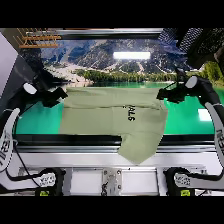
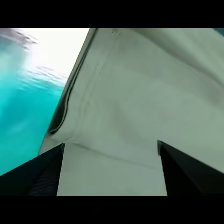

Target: Fold the clothes and pants, and hang the long-sleeved shirts on hangers.

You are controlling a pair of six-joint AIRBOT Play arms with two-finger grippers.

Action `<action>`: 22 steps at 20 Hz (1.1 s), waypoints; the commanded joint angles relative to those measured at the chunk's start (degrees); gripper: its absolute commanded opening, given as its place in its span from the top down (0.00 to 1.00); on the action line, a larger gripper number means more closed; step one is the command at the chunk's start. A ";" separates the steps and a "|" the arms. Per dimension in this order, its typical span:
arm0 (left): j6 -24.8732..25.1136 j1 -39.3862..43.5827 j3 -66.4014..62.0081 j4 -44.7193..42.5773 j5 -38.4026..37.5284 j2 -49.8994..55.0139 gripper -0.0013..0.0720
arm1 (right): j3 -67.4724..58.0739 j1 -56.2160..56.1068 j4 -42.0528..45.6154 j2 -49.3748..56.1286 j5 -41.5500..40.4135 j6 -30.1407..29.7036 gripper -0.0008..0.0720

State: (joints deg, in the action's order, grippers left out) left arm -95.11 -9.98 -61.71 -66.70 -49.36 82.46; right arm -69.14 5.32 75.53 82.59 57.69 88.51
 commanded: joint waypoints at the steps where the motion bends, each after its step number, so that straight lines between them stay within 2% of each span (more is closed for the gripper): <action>1: -1.05 -4.28 7.58 -4.68 -4.74 -11.34 0.12 | 1.64 2.08 1.46 -11.28 2.38 0.24 0.12; 5: -3.30 -8.59 25.07 -5.64 -8.46 -22.21 0.12 | 5.53 1.95 1.01 -21.57 2.10 0.24 0.12; 8: -7.28 -9.09 35.19 -4.70 -5.35 -27.43 0.12 | 6.45 1.97 0.79 -23.43 2.12 0.24 0.12; 10: -7.34 -9.11 39.32 -1.57 -2.97 -29.53 0.12 | 6.45 1.97 0.74 -23.41 2.10 0.24 0.12; 13: -6.69 -8.96 42.58 3.74 1.38 -29.79 0.12 | 6.45 1.95 0.35 -23.39 1.44 0.24 0.12; 16: -6.29 -5.01 42.29 3.87 4.59 -26.86 0.13 | 6.47 1.97 0.35 -23.39 1.27 0.26 0.12; 20: -9.38 2.36 37.48 3.76 9.42 -20.28 0.15 | 6.71 1.97 0.39 -23.43 1.57 0.24 0.12; 21: -10.03 3.43 35.95 3.67 9.49 -18.73 0.21 | 7.32 2.10 0.39 -23.54 1.97 0.22 0.12; 22: -9.70 4.02 34.34 3.58 8.85 -17.27 0.61 | 8.13 2.38 0.68 -23.65 3.10 0.11 0.12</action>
State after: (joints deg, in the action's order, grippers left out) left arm -103.55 -9.21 -24.03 -63.05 -41.93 61.30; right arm -62.08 7.40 75.92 59.09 59.29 88.75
